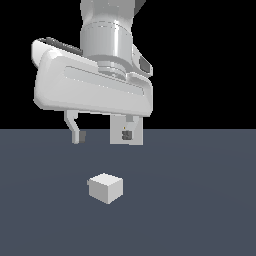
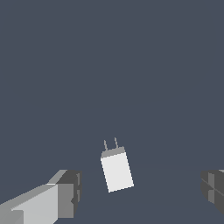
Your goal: Plug the charger into the wall socket.
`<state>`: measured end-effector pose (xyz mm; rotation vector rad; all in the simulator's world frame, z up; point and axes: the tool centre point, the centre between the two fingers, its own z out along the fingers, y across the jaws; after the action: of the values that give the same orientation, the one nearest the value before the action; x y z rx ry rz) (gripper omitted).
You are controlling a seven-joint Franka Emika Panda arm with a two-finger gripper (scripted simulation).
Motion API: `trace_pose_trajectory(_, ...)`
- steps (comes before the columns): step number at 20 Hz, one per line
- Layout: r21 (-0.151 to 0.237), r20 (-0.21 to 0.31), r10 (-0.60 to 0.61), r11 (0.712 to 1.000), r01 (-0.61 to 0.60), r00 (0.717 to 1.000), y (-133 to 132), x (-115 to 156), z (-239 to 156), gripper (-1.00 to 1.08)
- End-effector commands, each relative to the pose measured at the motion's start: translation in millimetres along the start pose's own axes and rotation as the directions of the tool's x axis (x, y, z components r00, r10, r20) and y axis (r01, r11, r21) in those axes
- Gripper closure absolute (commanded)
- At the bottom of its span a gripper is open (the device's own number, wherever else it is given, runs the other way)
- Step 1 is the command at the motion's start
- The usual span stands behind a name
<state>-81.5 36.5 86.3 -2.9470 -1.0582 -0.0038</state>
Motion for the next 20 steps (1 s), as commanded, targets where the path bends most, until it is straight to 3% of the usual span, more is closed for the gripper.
trace_pose_trajectory(1,-0.002,-0.005,-0.067,0.998,0.067,0.998,-4.9,-5.6,6.1,-0.92)
trace_pose_trajectory(10,-0.006,-0.015,-0.214,0.977,0.214,0.977,-13.7,-19.6,20.6,-0.92)
trace_pose_trajectory(20,-0.007,-0.016,-0.242,0.970,0.242,0.970,-14.5,-22.9,25.1,-0.92)
